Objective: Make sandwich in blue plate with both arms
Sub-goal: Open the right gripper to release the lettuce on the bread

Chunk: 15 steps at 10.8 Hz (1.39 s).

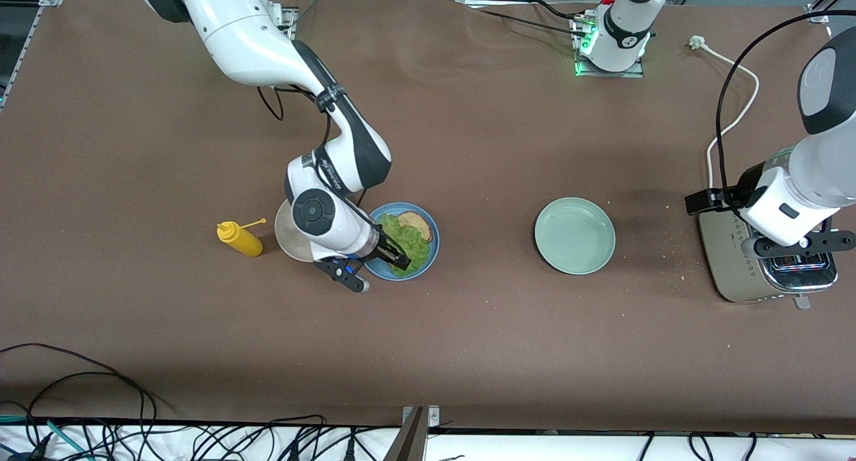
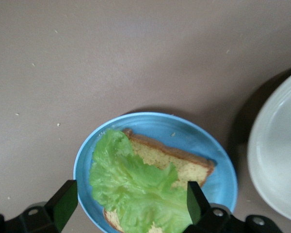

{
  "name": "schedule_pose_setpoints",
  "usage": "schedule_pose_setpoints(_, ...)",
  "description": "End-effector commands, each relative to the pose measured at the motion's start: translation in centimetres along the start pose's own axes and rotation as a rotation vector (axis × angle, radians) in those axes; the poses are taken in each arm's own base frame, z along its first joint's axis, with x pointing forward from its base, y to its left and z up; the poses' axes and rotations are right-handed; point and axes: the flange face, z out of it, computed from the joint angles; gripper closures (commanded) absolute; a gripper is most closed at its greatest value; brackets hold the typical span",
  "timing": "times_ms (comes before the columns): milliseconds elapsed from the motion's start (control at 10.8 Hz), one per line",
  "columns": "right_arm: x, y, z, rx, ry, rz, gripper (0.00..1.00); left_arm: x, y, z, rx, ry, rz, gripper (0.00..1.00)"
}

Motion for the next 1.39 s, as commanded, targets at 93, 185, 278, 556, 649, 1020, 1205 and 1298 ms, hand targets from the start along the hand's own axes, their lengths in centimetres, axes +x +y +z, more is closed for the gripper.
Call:
schedule_pose_setpoints(93, 3.2, 4.3, -7.9, -0.030, -0.045, -0.141, 0.00, -0.1, -1.1, -0.2, 0.006, 0.007, 0.004, 0.00)
schedule_pose_setpoints(185, 4.9, 6.0, -9.8, -0.031, -0.058, -0.239, 0.00, 0.0, -1.5, -0.1, 0.010, 0.007, -0.002, 0.00)
schedule_pose_setpoints(278, 6.4, 7.7, -11.3, -0.034, -0.077, -0.346, 0.00, 0.1, -1.7, -0.1, 0.010, 0.007, -0.007, 0.00)
schedule_pose_setpoints(556, 9.3, 12.9, -14.6, -0.033, -0.097, -0.473, 0.00, 0.3, -3.4, 0.1, 0.006, 0.003, -0.031, 0.00)
schedule_pose_setpoints(649, 9.6, 14.7, -15.5, -0.033, -0.101, -0.561, 0.00, 0.6, -4.9, 0.2, 0.000, 0.003, -0.052, 0.00)
schedule_pose_setpoints(1020, 11.2, 21.8, -18.8, -0.016, -0.142, -0.951, 0.00, 0.7, -5.2, 0.6, -0.007, -0.006, -0.057, 0.00)
schedule_pose_setpoints(1205, 13.2, 25.0, -20.2, 0.007, -0.137, -1.156, 0.00, 0.7, -5.3, 0.7, -0.008, -0.007, -0.029, 0.00)
schedule_pose_setpoints(1298, 14.1, 26.3, -20.6, 0.017, -0.134, -1.244, 0.00, 0.7, -5.4, 0.7, -0.011, -0.009, -0.024, 0.00)
